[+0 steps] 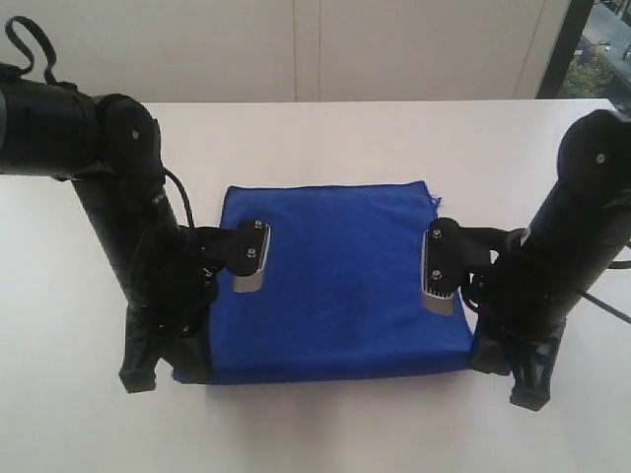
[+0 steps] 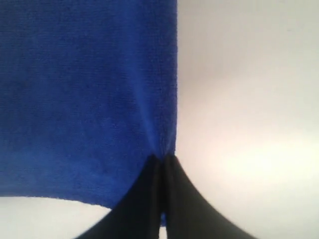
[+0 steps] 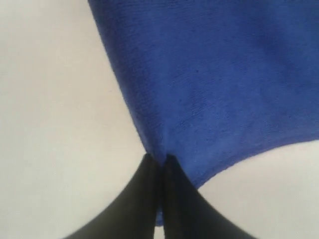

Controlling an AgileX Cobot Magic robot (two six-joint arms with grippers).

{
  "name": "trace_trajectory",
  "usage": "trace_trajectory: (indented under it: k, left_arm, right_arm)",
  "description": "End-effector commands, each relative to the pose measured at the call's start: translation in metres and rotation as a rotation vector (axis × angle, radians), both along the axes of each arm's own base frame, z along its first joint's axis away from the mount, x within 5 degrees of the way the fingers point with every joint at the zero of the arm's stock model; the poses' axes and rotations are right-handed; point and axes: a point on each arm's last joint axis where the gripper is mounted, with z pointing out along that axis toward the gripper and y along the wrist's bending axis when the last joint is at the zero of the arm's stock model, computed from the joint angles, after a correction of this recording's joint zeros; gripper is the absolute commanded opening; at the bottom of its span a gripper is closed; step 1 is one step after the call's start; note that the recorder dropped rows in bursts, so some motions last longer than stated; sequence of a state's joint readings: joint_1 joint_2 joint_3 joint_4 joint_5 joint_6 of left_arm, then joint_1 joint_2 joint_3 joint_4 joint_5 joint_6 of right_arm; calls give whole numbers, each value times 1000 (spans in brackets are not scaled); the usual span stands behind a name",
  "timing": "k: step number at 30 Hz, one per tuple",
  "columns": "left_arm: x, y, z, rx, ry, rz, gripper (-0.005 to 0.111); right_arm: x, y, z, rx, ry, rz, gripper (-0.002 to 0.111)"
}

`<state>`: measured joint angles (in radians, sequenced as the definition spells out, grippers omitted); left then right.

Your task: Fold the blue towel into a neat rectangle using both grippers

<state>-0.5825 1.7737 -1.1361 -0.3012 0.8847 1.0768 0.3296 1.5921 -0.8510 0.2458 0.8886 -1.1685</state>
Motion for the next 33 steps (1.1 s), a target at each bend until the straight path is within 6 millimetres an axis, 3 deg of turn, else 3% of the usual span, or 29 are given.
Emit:
trace_trajectory:
  k: [1, 6, 12, 15, 24, 33]
  left_arm:
    - [-11, 8, 24, -8, -8, -15, 0]
    - [16, 0, 59, -53, -238, 139, 0]
    - [43, -7, 80, -137, -458, 258, 0]
    - [62, -13, 70, -156, -505, 313, 0]
    - [105, -3, 59, -184, -592, 411, 0]
    - [133, 1, 34, -210, -684, 447, 0]
  right_arm:
    - [-7, -3, 26, 30, -99, 8, 0]
    - [9, 0, 51, 91, -330, -80, 0]
    - [48, 9, 57, 131, -449, -212, 0]
    - [72, 15, 56, 143, -490, -254, 0]
    - [110, 14, 52, 107, -533, -309, 0]
    - [142, 15, 16, 116, -580, -340, 0]
